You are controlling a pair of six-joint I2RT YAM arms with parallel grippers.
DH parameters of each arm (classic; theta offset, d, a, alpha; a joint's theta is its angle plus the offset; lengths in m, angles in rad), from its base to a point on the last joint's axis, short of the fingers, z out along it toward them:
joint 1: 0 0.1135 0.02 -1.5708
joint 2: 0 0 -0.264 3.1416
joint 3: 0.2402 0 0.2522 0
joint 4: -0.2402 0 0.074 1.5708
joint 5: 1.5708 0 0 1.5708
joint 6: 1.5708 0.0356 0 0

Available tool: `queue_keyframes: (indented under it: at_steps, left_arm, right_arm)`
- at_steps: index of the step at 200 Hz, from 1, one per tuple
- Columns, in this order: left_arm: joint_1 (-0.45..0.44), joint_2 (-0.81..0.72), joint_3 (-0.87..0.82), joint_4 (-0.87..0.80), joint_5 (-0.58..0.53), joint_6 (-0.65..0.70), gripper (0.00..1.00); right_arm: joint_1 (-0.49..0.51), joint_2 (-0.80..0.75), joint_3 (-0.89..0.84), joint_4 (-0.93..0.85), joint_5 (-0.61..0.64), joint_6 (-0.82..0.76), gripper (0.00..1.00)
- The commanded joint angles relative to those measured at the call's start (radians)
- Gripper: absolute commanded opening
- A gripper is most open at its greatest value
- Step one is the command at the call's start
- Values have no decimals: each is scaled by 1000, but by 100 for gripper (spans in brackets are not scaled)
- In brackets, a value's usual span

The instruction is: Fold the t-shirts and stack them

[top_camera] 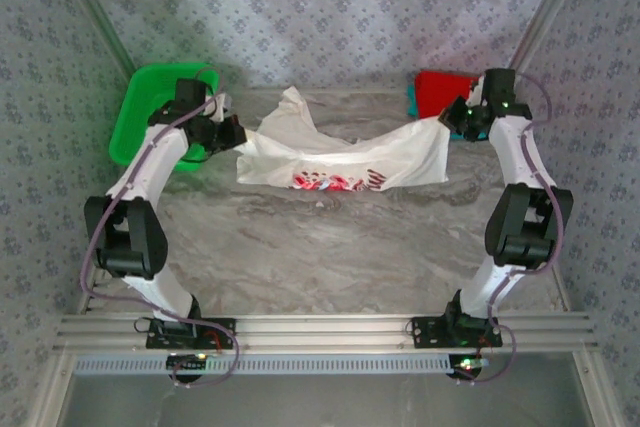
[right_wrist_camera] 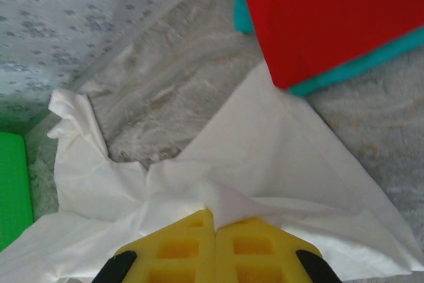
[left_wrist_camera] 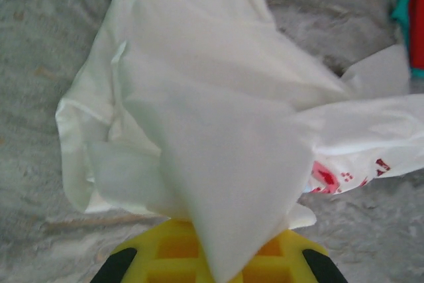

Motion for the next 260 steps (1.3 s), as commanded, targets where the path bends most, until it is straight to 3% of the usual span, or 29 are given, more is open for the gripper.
queue_keyframes:
  at_steps: [1,30,62,74,100,116,148,178,217,237,260]
  left_arm:
    - [12,46,89,-3,95,-48,0]
    - [30,171,304,-16,80,-80,0]
    - [29,366,690,-82,100,-99,0]
    - [31,464,898,-154,74,-86,0]
    - [46,737,1522,-338,67,-126,0]
    - [59,772,1632,-311,114,-192,0]
    - [43,552,1415,-342,62,-79,0]
    - [4,252,1007,-297,22,-16,0]
    - [-12,-222,205,-87,7,-144,0]
    - [-12,-440,-103,-115,-24,-216,0]
    - [-25,-669,-440,-137,31,-372,0]
  right_arm:
    - [8,25,98,-47,45,-46,0]
    - [18,109,245,-50,47,-63,0]
    - [42,190,418,-38,32,-58,0]
    - [44,226,485,-30,28,-46,0]
    - [42,317,685,-64,-19,-17,0]
    - [47,331,782,-103,-24,-19,0]
    - [52,251,782,-145,-19,-27,0]
    - [61,60,512,-92,8,-15,0]
    - [61,-218,83,-45,34,14,0]
    - [58,-370,-128,-68,83,20,0]
    - [53,-513,-329,-143,154,8,0]
